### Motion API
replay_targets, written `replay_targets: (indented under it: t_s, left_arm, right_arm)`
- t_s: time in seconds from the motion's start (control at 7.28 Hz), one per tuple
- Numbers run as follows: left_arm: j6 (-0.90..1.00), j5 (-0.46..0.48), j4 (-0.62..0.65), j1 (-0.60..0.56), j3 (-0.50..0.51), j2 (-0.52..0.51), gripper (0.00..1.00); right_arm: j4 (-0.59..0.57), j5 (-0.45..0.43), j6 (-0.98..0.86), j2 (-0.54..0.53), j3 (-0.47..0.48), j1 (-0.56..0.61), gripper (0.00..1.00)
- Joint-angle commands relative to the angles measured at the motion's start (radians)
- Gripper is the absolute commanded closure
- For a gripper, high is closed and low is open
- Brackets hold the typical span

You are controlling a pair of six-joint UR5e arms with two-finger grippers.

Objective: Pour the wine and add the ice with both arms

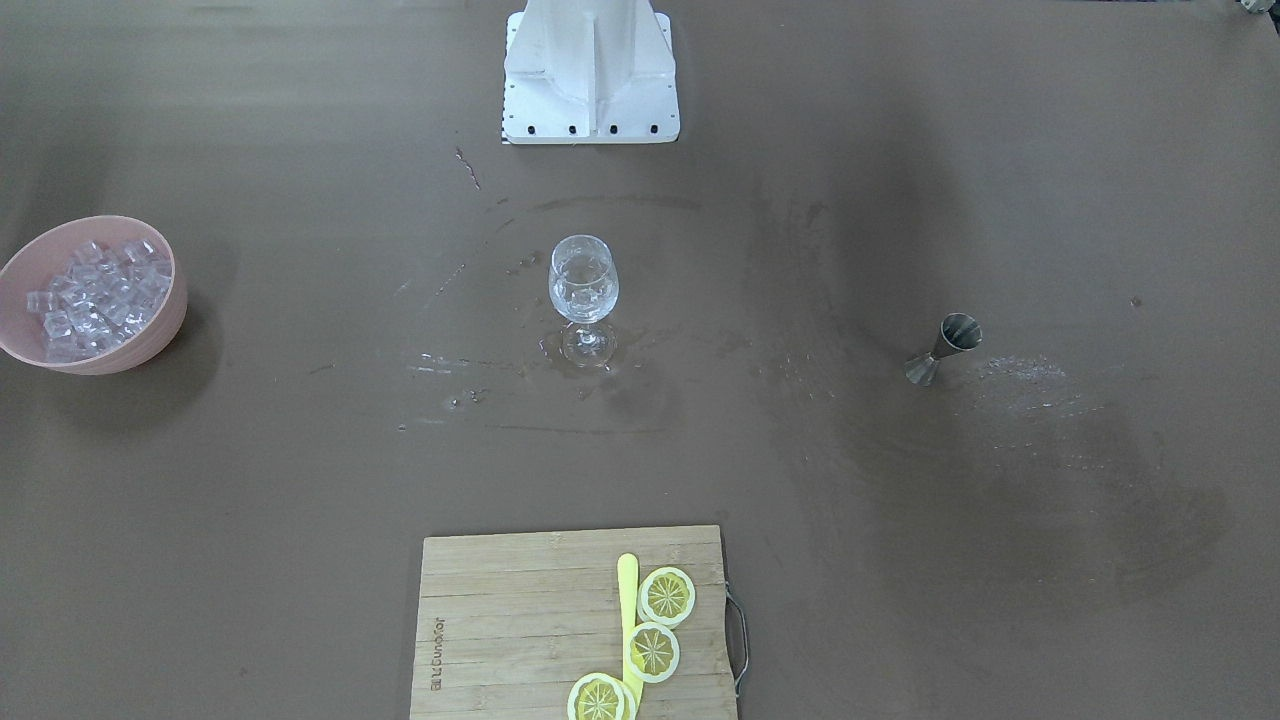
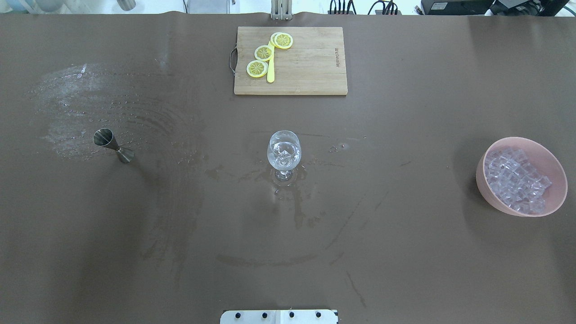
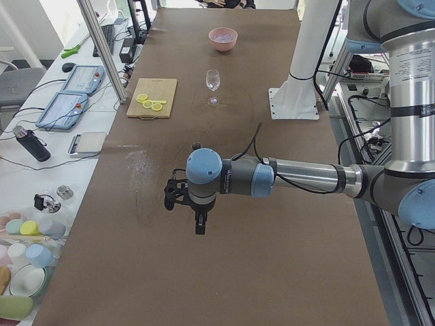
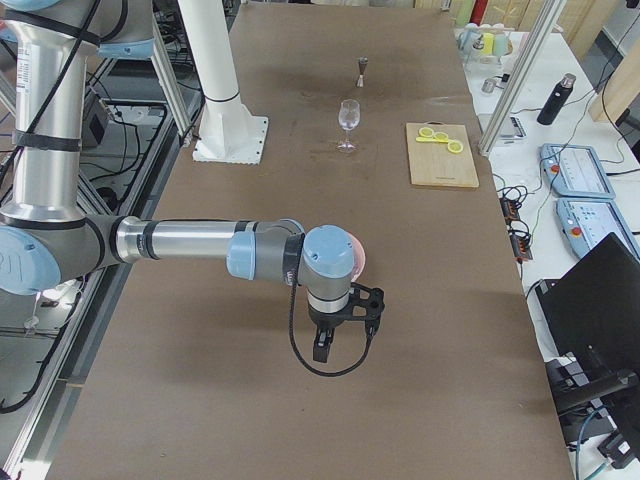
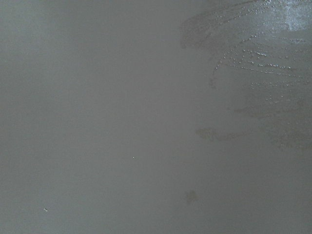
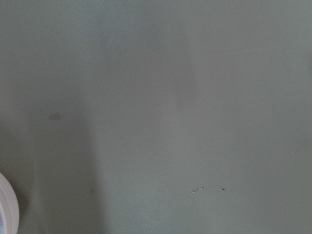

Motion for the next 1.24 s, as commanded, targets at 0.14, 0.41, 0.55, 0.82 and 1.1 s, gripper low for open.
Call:
replay_targets:
  t_s: [0.14, 0.41, 0.55, 0.82, 1.1]
  left_arm:
    - [0.001, 0.000, -0.001, 0.000, 0.001, 0.000, 0.02]
    - [0.001, 0.000, -0.001, 0.000, 0.003, 0.000, 0.02]
    - [0.001, 0.000, -0.001, 0.002, 0.009, 0.003, 0.02]
    - [0.001, 0.000, -0.001, 0.002, 0.010, 0.008, 0.02]
    - [0.001, -0.001, -0.001, 0.002, 0.010, 0.011, 0.02]
  right_arm:
    - [0.005, 0.024, -0.001, 0.000, 0.009, -0.026, 0.00]
    - [0.081, 0.024, -0.001, -0.003, 0.005, -0.082, 0.00]
    - [0.081, 0.026, 0.000, -0.002, 0.006, -0.101, 0.00]
    - [0.085, 0.027, 0.000, -0.002, 0.009, -0.101, 0.00]
    - [0.085, 0.030, 0.000, 0.001, 0.011, -0.101, 0.00]
